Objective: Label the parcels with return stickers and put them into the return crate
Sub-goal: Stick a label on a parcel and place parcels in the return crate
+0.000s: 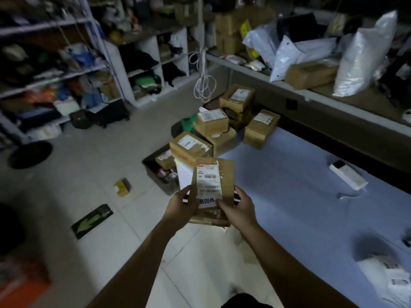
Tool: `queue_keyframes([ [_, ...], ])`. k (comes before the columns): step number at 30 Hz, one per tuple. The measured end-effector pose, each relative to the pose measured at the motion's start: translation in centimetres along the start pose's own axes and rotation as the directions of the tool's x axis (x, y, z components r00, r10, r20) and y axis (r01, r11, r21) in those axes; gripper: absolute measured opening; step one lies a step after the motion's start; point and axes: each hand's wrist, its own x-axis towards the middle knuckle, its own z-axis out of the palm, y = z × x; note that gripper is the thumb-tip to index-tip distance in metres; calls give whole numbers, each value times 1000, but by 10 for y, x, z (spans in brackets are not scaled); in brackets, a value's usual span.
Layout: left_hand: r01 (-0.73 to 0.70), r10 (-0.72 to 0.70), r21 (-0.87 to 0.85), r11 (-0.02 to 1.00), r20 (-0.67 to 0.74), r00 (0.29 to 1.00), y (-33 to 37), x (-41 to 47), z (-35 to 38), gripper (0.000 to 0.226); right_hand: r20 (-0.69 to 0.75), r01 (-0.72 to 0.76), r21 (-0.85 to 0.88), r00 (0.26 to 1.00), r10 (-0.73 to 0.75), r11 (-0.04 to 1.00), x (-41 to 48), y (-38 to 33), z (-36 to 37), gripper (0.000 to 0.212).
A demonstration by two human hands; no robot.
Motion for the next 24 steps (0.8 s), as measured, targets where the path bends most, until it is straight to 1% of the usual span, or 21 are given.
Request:
queue_keyframes([
  [4,17,-17,-6,1000,-20,1000,-14,12,-63,27,84,19,-23,996,-17,1000,14,-31,58,47],
  [7,33,-33,1,999,-48,998,-24,35,-109,27,127,30,-27,992,-26,999,36,-52,107,40],
  [9,54,-53,18,998,-55,997,-31,57,-141,27,150,33,-19,988,-30,999,59,-62,142,44],
  [12,86,-83,52,995,-58,995,-46,93,-187,26,210,28,-33,977,-20,999,95,-74,199,57],
  [15,113,-108,87,990,-62,992,-60,126,-226,25,234,25,-36,972,-16,999,120,-88,245,61],
  [18,180,-178,61,982,-46,983,-78,166,-266,26,258,39,-63,966,-22,997,148,-104,293,68],
  [22,203,-204,29,979,33,979,-102,219,-309,24,221,-5,-122,975,32,993,183,-117,350,67],
  [24,225,-224,-4,974,72,972,-116,254,-334,27,218,-35,-124,974,61,992,206,-127,377,60],
])
